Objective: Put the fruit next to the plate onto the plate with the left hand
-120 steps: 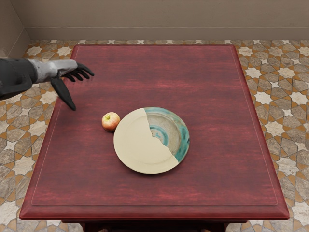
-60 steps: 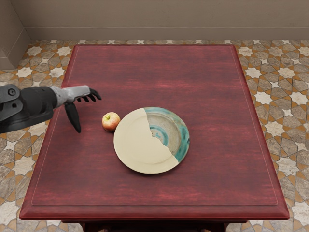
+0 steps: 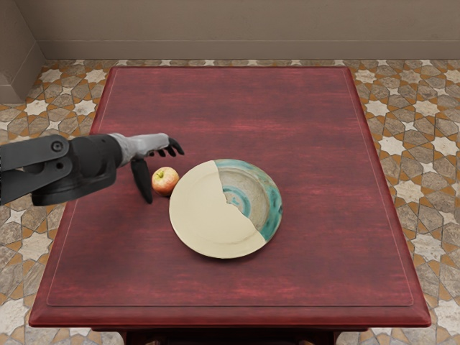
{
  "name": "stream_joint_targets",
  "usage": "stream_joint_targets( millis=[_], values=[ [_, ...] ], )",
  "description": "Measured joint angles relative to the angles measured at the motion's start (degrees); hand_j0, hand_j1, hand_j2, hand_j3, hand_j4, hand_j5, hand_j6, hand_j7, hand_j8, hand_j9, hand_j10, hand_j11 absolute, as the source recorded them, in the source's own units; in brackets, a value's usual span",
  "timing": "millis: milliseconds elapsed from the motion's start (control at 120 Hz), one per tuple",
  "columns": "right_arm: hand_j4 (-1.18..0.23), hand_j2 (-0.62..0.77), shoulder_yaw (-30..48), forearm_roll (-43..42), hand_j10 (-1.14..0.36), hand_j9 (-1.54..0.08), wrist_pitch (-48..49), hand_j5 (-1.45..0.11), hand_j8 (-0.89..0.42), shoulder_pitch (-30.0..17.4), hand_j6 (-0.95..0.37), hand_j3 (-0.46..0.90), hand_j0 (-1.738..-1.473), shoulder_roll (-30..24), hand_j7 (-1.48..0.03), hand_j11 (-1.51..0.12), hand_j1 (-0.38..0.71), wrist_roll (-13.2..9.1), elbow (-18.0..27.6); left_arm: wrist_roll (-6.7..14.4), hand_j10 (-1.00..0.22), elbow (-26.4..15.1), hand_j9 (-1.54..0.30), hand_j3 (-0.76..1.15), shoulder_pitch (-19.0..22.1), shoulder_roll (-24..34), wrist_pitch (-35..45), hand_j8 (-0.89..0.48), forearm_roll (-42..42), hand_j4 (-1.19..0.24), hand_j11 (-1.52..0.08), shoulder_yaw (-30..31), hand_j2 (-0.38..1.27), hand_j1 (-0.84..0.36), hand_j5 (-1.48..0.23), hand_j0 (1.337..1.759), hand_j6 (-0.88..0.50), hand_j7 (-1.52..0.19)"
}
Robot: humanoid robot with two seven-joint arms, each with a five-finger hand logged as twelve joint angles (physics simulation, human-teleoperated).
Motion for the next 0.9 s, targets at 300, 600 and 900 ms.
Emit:
stream_joint_targets(
  millis=[300,600,900],
  values=[
    [-0.02,0.00,-0.1,0.0,-0.02,-0.03,0.0,-0.03,-0.02,-0.1,-0.02,0.00,-1.658,0.0,-0.03,-0.03,-0.32,0.0,0.0,0.1,-0.25,1.4,-0.32,0.00,0.0,-2.9,-0.1,-0.25,0.5,-0.25,-0.32,0.6,0.05,0.06,-0.32,1.658,-0.25,-0.32],
    [-0.02,0.00,-0.1,0.0,-0.02,-0.03,0.0,-0.03,-0.02,-0.3,-0.02,0.00,-1.658,0.0,-0.03,-0.03,-0.32,0.0,0.0,0.1,-0.26,3.1,-0.34,0.00,0.3,-3.2,-0.2,-0.26,0.5,-0.26,-0.34,2.1,0.05,0.04,-0.34,1.658,-0.26,-0.34],
    [-0.02,0.00,-0.1,0.0,-0.02,-0.03,0.0,-0.03,-0.02,-0.4,-0.02,0.00,-1.658,0.0,-0.03,-0.03,-0.32,0.0,0.0,0.1,-0.39,4.0,-0.50,0.00,0.4,-3.4,-0.2,-0.39,0.6,-0.39,-0.50,2.2,0.08,-0.11,-0.50,1.658,-0.38,-0.50]
  ],
)
